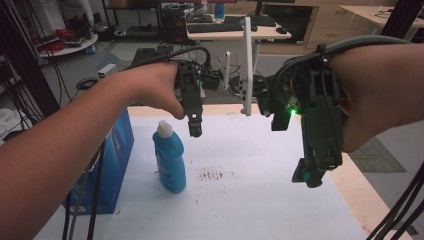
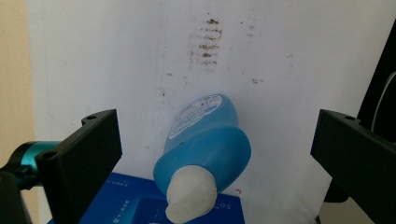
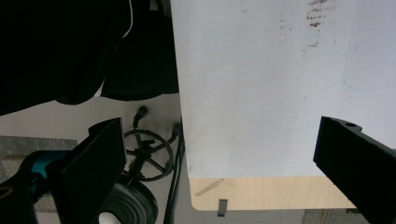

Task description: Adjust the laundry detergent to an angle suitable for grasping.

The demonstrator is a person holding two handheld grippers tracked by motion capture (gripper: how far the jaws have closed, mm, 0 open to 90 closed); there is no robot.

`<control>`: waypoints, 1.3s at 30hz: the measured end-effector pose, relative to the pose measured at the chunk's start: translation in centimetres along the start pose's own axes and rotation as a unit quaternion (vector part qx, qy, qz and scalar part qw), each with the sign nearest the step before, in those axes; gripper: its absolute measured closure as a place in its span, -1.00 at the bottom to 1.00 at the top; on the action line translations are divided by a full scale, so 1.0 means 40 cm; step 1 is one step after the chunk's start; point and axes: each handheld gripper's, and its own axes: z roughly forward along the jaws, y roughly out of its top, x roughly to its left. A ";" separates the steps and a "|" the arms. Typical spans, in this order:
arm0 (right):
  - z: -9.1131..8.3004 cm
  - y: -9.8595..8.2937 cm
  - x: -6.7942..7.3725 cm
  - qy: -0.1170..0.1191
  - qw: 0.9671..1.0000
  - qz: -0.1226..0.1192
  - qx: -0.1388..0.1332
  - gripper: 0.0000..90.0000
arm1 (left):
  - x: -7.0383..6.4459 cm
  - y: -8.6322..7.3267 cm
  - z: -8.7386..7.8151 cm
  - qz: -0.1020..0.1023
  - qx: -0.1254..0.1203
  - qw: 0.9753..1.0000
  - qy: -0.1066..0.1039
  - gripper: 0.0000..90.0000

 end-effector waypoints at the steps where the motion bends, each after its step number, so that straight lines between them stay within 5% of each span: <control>1: 0.000 0.000 0.000 0.000 1.000 0.000 0.000 -0.96 | 0.000 0.000 0.000 0.000 0.000 1.000 0.000 -0.96; 28: 0.008 -0.009 0.008 -0.002 1.000 -0.001 0.000 -0.96 | -0.027 -0.002 -0.013 -0.008 0.003 1.000 0.009 -0.96; 39: 0.001 -0.008 0.013 -0.009 1.000 0.003 -0.003 -0.96 | -0.050 -0.068 -0.056 -0.021 0.009 1.000 0.017 -0.96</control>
